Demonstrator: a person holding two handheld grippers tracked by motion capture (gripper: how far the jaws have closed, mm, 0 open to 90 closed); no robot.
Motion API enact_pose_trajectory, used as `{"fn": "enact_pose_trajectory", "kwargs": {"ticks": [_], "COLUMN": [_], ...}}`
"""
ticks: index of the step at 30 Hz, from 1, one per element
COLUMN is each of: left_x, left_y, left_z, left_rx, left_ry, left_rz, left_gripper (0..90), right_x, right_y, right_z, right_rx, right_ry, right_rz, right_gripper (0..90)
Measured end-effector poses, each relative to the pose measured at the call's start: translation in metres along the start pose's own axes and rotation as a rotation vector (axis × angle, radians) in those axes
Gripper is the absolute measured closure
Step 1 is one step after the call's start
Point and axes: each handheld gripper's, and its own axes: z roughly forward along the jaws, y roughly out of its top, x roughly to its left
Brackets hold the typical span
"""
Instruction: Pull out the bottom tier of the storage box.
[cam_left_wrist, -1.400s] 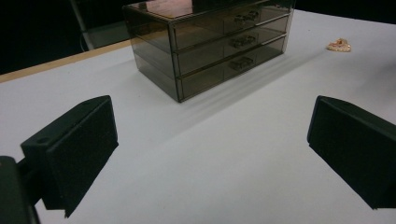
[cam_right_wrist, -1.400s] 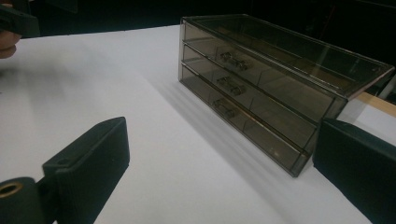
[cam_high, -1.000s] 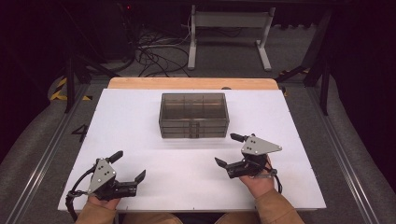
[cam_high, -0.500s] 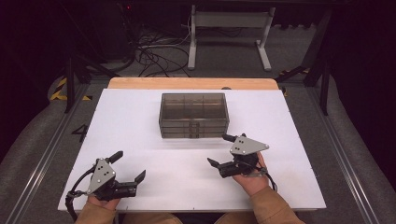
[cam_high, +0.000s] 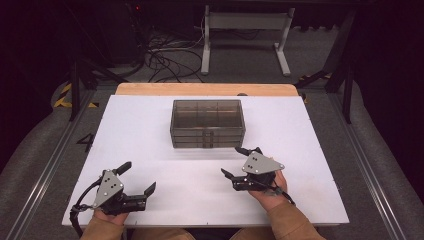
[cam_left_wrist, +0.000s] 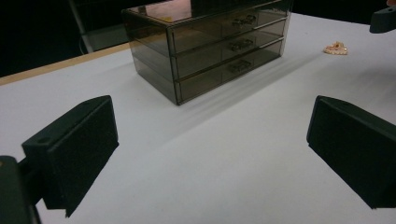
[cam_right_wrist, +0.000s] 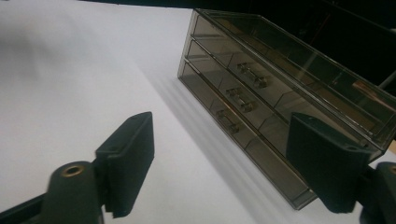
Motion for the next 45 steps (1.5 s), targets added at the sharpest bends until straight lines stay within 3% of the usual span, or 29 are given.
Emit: {"fn": "enact_pose_trajectory", "kwargs": {"ticks": [4,10,21,38,45], "left_x": [0.0,0.001,0.001,0.002,0.002], "left_y": [0.0,0.0,0.0,-0.001,-0.001], "left_z": [0.0,0.0,0.0,0.001,0.001], "left_rx": [0.0,-0.002,0.003,0.005,0.003], "left_ry": [0.0,0.006,0.007,0.014,0.013], "left_rz": [0.002,0.007,0.0,0.007,0.009], "left_gripper": [2.7,2.7,2.7,2.6,2.6], "right_x": [0.007,0.014,0.022,0.037,0.038], "right_y": [0.001,0.0,0.002,0.001,0.0], "right_z": [0.0,0.001,0.007,0.034,0.042], "right_rx": [0.001,-0.02,-0.007,0.047,0.069], "right_ry": [-0.046,-0.081,-0.113,-0.21,-0.236], "right_rz": [-0.055,-0.096,-0.159,-0.352,-0.362], "right_gripper": [31.2,36.7,44.1,49.3,51.1]}}
